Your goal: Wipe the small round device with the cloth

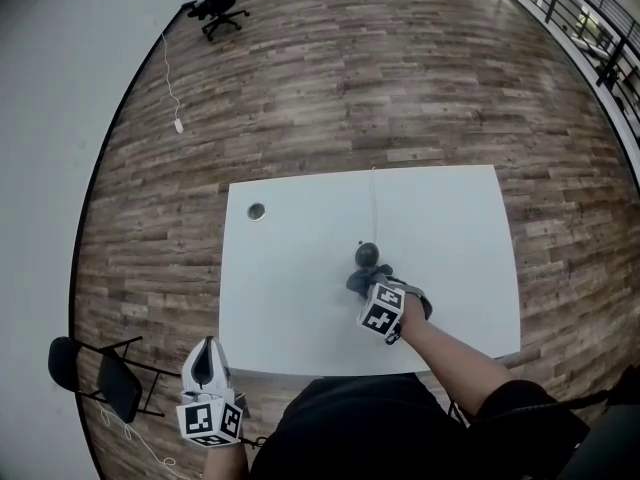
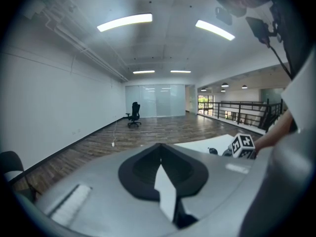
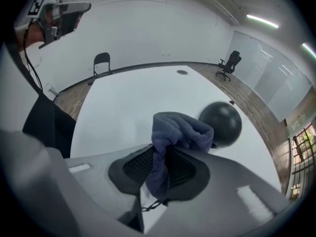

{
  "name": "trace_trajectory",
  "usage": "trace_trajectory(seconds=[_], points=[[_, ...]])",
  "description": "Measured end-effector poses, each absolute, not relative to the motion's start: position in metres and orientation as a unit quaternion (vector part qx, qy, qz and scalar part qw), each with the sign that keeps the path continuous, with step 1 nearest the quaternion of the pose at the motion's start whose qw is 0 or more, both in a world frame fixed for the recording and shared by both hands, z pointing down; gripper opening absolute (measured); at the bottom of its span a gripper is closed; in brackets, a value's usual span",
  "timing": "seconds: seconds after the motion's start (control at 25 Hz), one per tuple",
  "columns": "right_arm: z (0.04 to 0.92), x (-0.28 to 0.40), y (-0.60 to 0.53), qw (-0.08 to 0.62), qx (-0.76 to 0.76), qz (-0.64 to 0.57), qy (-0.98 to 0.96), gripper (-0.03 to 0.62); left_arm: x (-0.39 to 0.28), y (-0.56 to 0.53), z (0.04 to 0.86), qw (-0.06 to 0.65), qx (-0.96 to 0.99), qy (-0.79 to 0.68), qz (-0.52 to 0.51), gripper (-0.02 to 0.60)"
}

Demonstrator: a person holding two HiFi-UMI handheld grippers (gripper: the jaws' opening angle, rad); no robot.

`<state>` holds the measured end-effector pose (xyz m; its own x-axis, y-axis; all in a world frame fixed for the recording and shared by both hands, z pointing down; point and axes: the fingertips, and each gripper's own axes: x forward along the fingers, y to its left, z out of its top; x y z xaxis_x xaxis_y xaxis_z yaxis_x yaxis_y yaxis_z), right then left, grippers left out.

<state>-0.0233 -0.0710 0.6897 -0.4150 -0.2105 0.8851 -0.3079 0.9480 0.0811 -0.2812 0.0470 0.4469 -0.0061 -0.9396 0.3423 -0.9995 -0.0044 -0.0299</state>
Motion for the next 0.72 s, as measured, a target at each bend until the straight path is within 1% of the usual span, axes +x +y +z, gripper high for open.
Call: trace_trajectory(seconds=[0.16,0.24,0.36,0.44,0.56,0.64,0.72], points=[[0.658,-0.061,-0.053,0.435,0.11,-0.01,-0.894,0.078,-0.282,0.043,0.451,0.117,0.702,-0.69,0.13,0.008],[0.632,-0.069,-0.054,0.39,0.118,-0.046,-0.912,0.078,-0.281,0.038,0.453,0.118,0.707,-0.685,0.127,0.008],[0.581,-0.053,-0.077,0.336,0.187,-0.088,-0.919,0.078,-0.278,0.027,0.457,0.121,0.717,-0.677,0.118,0.008],[0.542,-0.029,-0.101,0.316,0.253,-0.126,-0.906,0.078,-0.273,0.017,0.462,0.123,0.726,-0.668,0.109,0.008],[0.505,0.015,-0.136,0.334,0.344,-0.163,-0.862,0.078,-0.263,0.003,0.471,0.129,0.74,-0.654,0.092,0.008],[0.51,0.043,-0.156,0.372,0.381,-0.157,-0.831,0.078,-0.258,-0.006,0.477,0.137,0.746,-0.647,0.079,0.008],[0.535,0.061,-0.168,0.421,0.385,-0.129,-0.811,0.078,-0.254,-0.013,0.483,0.145,0.752,-0.639,0.07,0.008]])
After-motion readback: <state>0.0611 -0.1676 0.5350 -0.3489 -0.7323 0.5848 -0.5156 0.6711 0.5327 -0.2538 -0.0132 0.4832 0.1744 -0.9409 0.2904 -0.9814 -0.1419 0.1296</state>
